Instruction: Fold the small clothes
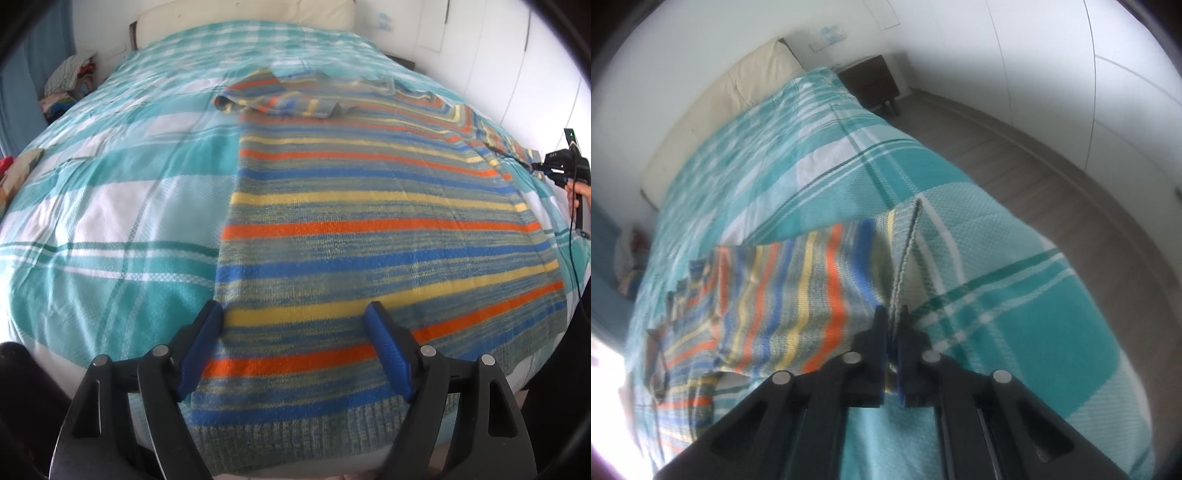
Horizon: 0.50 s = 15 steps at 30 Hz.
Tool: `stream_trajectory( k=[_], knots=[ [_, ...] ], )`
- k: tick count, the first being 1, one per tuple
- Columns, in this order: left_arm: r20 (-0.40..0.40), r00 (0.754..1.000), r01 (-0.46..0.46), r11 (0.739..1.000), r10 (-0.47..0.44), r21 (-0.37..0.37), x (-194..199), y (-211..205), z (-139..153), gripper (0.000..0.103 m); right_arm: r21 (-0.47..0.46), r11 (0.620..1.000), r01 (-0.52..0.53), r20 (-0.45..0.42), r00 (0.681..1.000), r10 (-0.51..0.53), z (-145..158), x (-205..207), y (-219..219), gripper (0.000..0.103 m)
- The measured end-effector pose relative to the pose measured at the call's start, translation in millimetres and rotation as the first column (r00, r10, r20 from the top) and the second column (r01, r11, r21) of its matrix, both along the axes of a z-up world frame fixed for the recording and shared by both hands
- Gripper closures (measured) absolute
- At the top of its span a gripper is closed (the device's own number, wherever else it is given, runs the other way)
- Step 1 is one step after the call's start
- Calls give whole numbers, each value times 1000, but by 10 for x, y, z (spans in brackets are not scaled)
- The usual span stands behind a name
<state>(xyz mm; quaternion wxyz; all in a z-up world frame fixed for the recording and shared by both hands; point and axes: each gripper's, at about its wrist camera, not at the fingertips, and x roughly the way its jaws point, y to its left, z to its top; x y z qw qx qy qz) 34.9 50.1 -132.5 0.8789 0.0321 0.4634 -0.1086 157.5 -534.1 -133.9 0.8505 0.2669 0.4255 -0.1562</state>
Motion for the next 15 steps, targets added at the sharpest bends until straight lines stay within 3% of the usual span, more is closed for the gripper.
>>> stream_trajectory(
  k=[15],
  knots=[
    [-1,1000,6,1000,-6,19,-10,-14,-9,21,32,998,50,-16,999,-49,-75,-52,-91,100]
  ],
)
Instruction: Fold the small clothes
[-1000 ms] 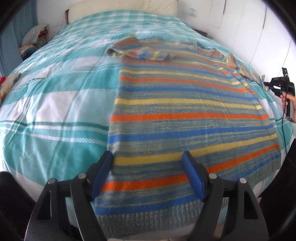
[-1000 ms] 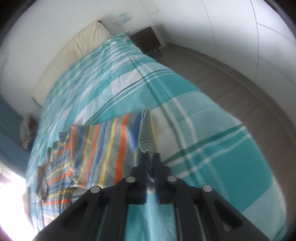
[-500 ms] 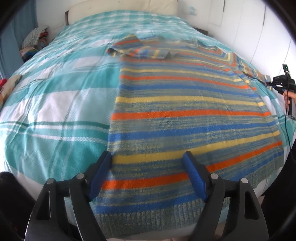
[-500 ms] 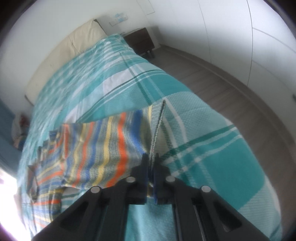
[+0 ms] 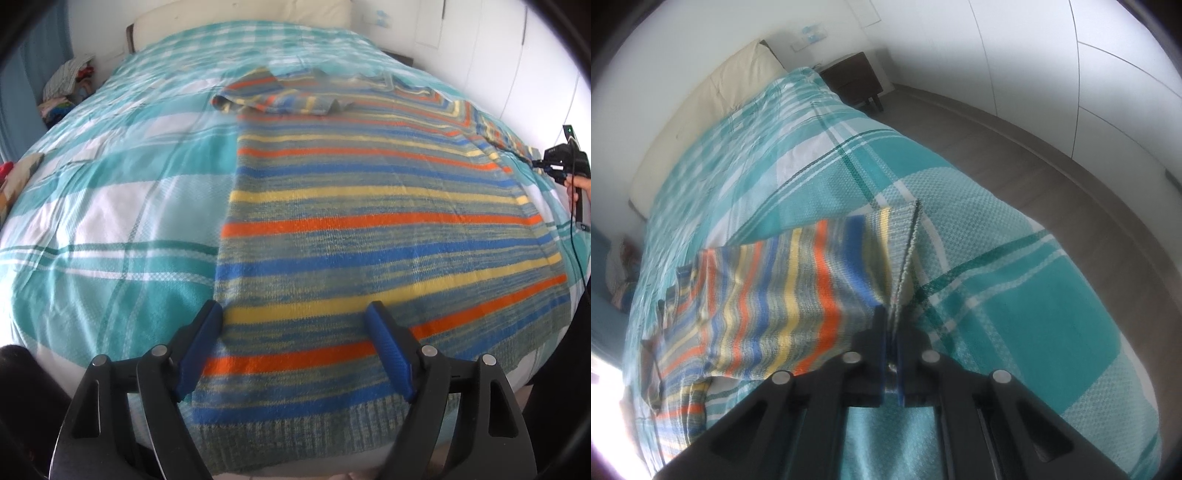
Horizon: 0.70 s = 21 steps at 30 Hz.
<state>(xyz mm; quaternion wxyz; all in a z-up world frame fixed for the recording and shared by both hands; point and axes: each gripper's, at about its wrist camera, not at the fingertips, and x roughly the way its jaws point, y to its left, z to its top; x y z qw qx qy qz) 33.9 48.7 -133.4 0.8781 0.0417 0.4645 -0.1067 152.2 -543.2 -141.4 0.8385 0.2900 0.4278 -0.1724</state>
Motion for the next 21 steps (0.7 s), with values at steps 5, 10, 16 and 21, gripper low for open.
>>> stream_trajectory(
  k=[5,10,16,21],
  knots=[
    [3,1000,-1,1000,1,9,-1,-13,-14,21,12,1000,1,-3,1000,-1,4,-36,-14,100],
    [2,1000,-1,1000,1,12,8,-14,-24,20,24,1000,-1,5,1000,1,-10,-75,-33,100],
    [6,1000,-2,1000,2,16,14,-16,-28,19,-15,1000,12,-18,1000,-12,47,-185,-49,98],
    [-3,1000,-5,1000,5,19,10,-10,-33,9,-77,990,118,-57,991,-123,104,-523,-283,97]
  ],
)
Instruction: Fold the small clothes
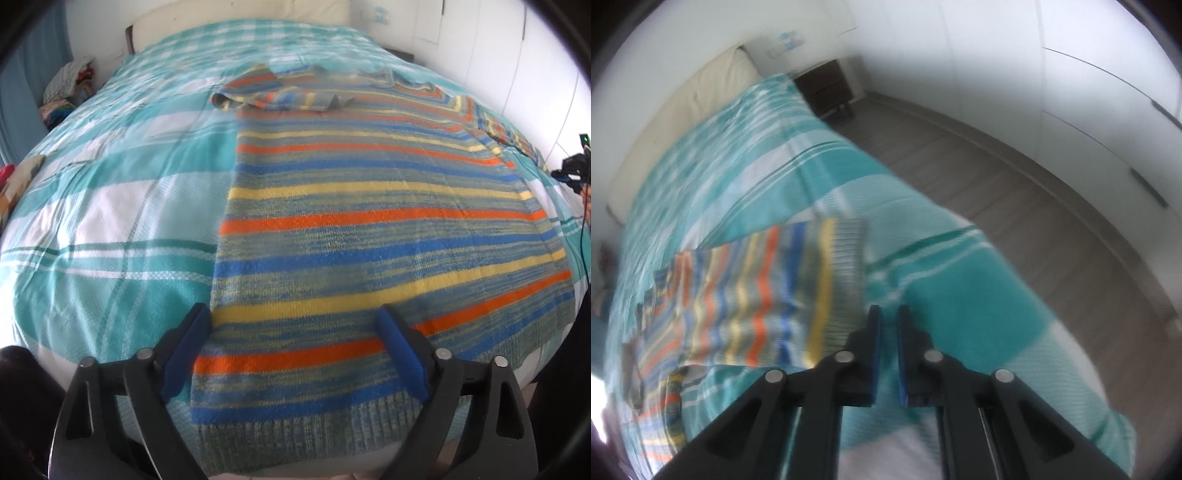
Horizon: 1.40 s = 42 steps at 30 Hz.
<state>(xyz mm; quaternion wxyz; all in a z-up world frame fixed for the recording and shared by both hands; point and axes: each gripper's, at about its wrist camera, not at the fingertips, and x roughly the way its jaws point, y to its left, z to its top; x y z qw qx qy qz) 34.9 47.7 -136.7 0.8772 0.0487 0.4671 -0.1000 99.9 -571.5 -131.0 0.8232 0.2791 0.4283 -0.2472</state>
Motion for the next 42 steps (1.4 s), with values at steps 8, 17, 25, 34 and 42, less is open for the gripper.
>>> stream_trajectory(
  k=[8,17,25,34,42],
  knots=[
    [9,1000,-7,1000,7,11,-36,-5,32,7,-89,987,137,43,990,-133,351,-841,-66,43],
    [38,999,12,1000,-12,-6,-414,29,349,7,-176,970,-164,125,974,188,735,-1108,949,41],
    [120,992,37,999,-32,-39,-436,158,1041,7,-139,757,-639,115,749,653,558,-1012,2494,41],
    [288,935,243,965,-205,-102,353,-204,1893,2,-192,609,-770,6,620,785,113,-1169,3282,41],
    [54,930,344,911,-365,230,1704,-1270,632,4,-166,617,-769,25,622,783,16,-1207,3346,41]
  ],
)
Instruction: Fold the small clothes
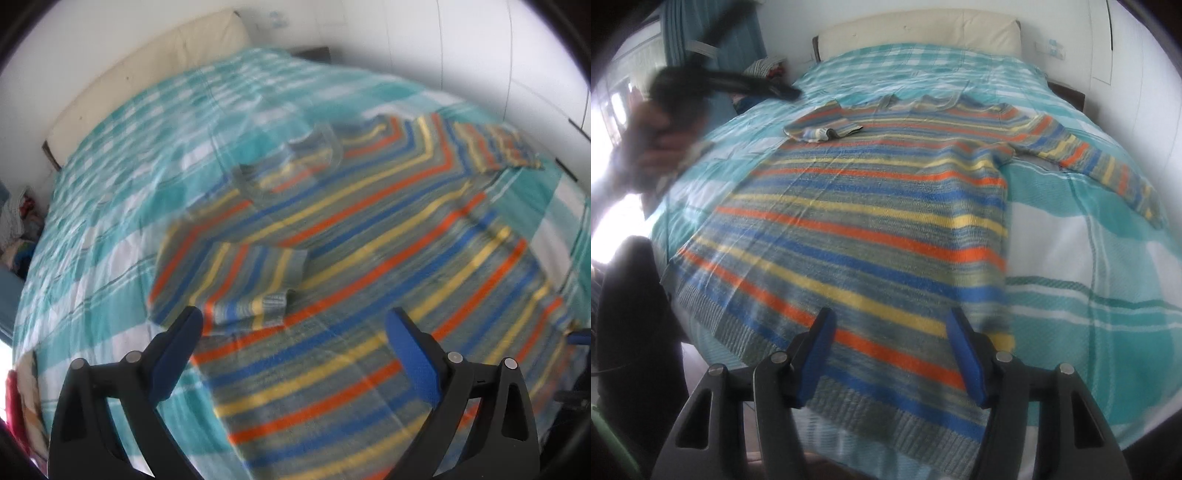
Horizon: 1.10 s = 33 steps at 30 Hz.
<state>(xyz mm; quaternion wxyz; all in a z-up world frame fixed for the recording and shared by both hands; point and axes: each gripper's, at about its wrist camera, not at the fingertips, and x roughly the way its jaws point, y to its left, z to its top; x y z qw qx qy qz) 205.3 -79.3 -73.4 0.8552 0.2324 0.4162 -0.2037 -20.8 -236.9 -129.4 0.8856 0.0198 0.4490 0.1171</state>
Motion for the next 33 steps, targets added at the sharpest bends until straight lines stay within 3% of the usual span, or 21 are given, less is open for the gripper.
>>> stream_trajectory(
  k=[2,3,4,6,9,10,12,13,16,17,19,23,29,30,33],
  knots=[
    [-35,999,-30,998,32,60,305,-37,-334,14,21,1000,19,-2,1000,-19,-13,-10,-27,41],
    [-57,996,-57,995,62,76,407,5,-451,35,27,999,27,-6,1000,-27,-25,-11,-43,41],
    [-110,988,-97,992,106,81,562,76,-604,70,30,999,34,-12,999,-33,-44,-10,-56,41],
    [-148,974,-168,985,170,26,680,266,-652,96,28,999,45,-16,999,-44,-74,-18,-72,41],
    [-113,957,-277,956,266,-93,720,748,-353,97,9,998,62,14,998,-62,-68,-52,-96,41],
    [-112,942,-331,933,317,-142,741,993,-235,97,6,998,69,27,997,-69,-64,-69,-108,41],
    [-132,889,-457,859,438,-229,802,1537,-82,97,14,997,79,43,996,-80,-71,-89,-136,41],
    [-150,844,-536,802,515,-262,815,1866,-41,97,20,996,82,46,995,-83,-72,-87,-142,41],
    [-239,645,-762,584,726,-281,808,2848,-162,98,45,995,86,57,994,-88,-71,-72,-153,41],
    [-278,591,-805,528,758,-270,781,3078,-266,98,52,995,82,60,995,-85,-73,-61,-143,41],
    [-334,536,-843,469,775,-263,695,3311,-456,98,54,996,71,58,996,-74,-86,-37,-111,41],
    [-392,517,-853,419,761,-313,547,3380,-667,98,22,998,55,54,997,-56,-122,-43,-28,41],
    [-461,483,-861,305,744,-408,564,3524,-718,98,26,997,68,64,996,-69,-137,-74,-61,41],
    [-472,482,-860,293,738,-419,544,3556,-756,98,28,997,71,64,995,-73,-136,-76,-69,41],
    [-483,495,-850,288,722,-441,529,3589,-864,98,29,997,72,63,995,-74,-135,-71,-64,41]
  ],
)
